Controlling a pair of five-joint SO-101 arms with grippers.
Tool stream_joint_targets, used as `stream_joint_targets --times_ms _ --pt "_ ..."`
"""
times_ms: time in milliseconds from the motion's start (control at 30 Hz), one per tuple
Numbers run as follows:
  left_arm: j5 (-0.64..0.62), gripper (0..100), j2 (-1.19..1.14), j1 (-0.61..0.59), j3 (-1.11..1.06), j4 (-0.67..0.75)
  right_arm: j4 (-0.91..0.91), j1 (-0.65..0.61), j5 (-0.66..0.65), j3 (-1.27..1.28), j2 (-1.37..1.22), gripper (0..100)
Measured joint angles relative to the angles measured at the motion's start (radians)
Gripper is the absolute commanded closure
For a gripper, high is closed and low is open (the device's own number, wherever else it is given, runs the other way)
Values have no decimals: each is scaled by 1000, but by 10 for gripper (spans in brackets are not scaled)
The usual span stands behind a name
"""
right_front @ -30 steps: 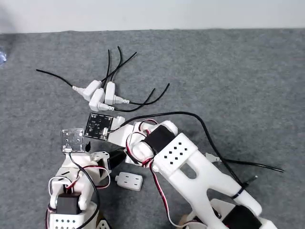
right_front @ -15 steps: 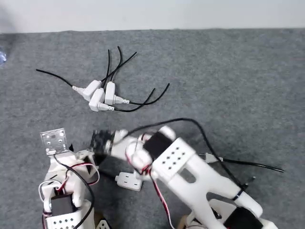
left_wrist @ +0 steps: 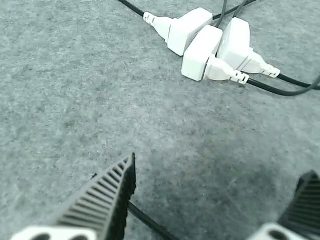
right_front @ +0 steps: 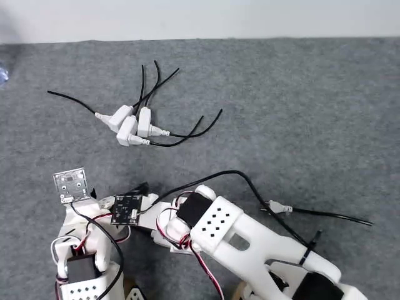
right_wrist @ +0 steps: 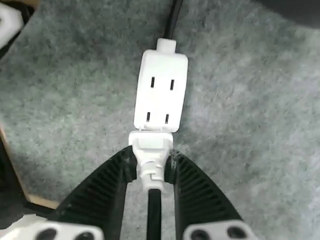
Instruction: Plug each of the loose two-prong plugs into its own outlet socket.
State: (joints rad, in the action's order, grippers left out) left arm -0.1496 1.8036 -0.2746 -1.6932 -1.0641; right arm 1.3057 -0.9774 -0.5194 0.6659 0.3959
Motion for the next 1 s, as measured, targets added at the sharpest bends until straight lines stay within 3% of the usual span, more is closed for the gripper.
stream_joint_targets --times_ms 1000 --pt "0 542 0 0 0 0 -138 -2 6 43 -114 990"
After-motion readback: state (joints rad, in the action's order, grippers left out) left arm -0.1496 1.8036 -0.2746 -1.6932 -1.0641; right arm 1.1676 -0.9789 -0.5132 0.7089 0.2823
